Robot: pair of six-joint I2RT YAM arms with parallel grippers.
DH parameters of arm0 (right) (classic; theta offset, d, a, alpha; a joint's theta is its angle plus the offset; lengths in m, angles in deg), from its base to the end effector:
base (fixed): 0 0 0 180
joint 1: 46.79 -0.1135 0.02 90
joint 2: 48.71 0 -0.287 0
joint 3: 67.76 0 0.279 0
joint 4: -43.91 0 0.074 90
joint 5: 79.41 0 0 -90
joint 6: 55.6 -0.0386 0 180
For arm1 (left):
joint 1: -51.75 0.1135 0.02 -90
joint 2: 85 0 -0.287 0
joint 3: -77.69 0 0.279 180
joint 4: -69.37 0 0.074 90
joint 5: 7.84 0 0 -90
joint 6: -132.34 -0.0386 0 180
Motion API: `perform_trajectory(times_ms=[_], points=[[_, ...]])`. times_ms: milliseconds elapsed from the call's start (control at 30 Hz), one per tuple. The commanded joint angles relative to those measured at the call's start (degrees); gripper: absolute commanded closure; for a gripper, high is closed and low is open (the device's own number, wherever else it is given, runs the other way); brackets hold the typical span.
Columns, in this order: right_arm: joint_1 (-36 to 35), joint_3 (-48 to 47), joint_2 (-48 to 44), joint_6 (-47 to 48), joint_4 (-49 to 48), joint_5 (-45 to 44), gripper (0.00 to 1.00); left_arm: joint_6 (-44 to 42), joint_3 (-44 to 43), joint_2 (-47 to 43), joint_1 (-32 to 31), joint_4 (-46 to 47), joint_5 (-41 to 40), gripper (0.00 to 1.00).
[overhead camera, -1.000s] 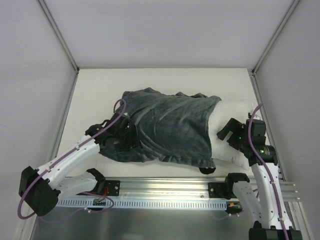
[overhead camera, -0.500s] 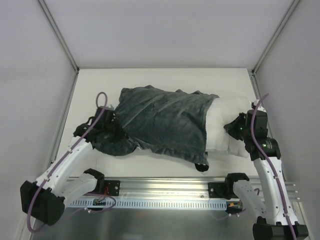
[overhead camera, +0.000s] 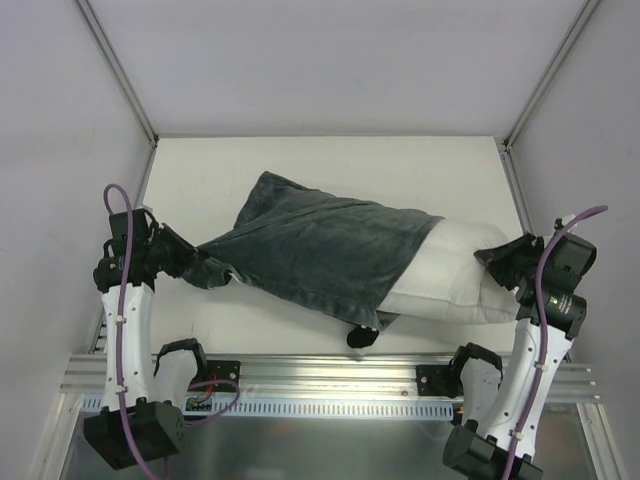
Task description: Remove the pillowcase from the pillow
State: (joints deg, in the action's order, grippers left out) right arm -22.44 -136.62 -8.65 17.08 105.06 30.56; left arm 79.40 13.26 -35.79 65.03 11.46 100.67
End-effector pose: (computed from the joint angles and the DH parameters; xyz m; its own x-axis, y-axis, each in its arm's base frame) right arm 0.1312 -0.0449 0.3736 -0.4283 0.5010 -0.7521 0.2641 0.8653 0.4260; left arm 0.1809 0.0301 0.3290 -0.5322 -0.7128 -0.4568 -0.3903 0.6854 -0.6147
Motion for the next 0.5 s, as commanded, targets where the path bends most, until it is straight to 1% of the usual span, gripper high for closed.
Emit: perform_trajectory(times_ms=[0, 67, 100, 133, 167, 200, 233, 267, 300, 333, 400, 433, 467], points=[[4.8, 5.2, -0.4, 2.3, -8.2, -0.3, 0.99, -1.4, 1.6, -1.0, 7.7, 1.1, -4.1, 1.0], [4.8, 7.0, -0.7, 2.7, -8.8, 0.3, 0.99, -1.6, 2.0, -1.0, 7.8, 1.9, -3.3, 1.0], [4.9, 9.0, -0.9, 3.1, -10.4, 2.0, 0.99, -2.2, 2.2, -1.3, 7.8, 2.4, -2.2, 1.0], [4.8, 9.8, -0.9, 3.2, -11.1, 3.0, 0.99, -2.8, 2.3, -1.4, 7.8, 3.0, 1.2, 1.0], [4.8, 10.1, -0.9, 3.2, -11.6, 3.8, 0.98, -4.2, 2.2, -1.4, 7.7, 3.7, 2.9, 0.93], [4.7, 10.3, -0.7, 3.3, -12.6, 5.8, 0.89, -5.0, 1.9, -1.4, 7.6, 5.1, 4.8, 0.61], [4.8, 10.0, -0.4, 3.4, -12.9, 6.5, 0.59, -6.2, 1.7, -1.5, 7.6, 5.7, 6.4, 0.39], [4.7, 9.4, 0.0, 3.6, -12.9, 6.8, 0.45, -6.7, 1.4, -1.5, 7.2, 6.2, 8.3, 0.27], [4.4, 8.8, 0.2, 3.8, -13.0, 7.1, 0.32, -7.3, 0.3, -1.5, 6.8, 6.8, 8.1, 0.11], [4.0, 7.0, 0.2, 4.0, -13.0, 6.6, 0.16, -7.9, -0.5, -1.4, 5.0, 7.1, 7.6, 0.07], [1.6, 4.8, 0.6, 4.3, -11.9, 2.3, 0.07, -8.1, -3.3, 0.7, 2.2, 7.2, 4.4, 0.04], [0.4, 3.4, 1.1, 4.7, -11.6, 0.4, 0.01, -7.7, -4.6, 1.7, -1.6, 7.3, 3.0, 0.02], [-2.6, 0.5, 2.6, 5.1, -10.2, -3.7, 0.0, -7.6, -7.2, 4.5, -4.0, 7.5, 0.2, 0.01]])
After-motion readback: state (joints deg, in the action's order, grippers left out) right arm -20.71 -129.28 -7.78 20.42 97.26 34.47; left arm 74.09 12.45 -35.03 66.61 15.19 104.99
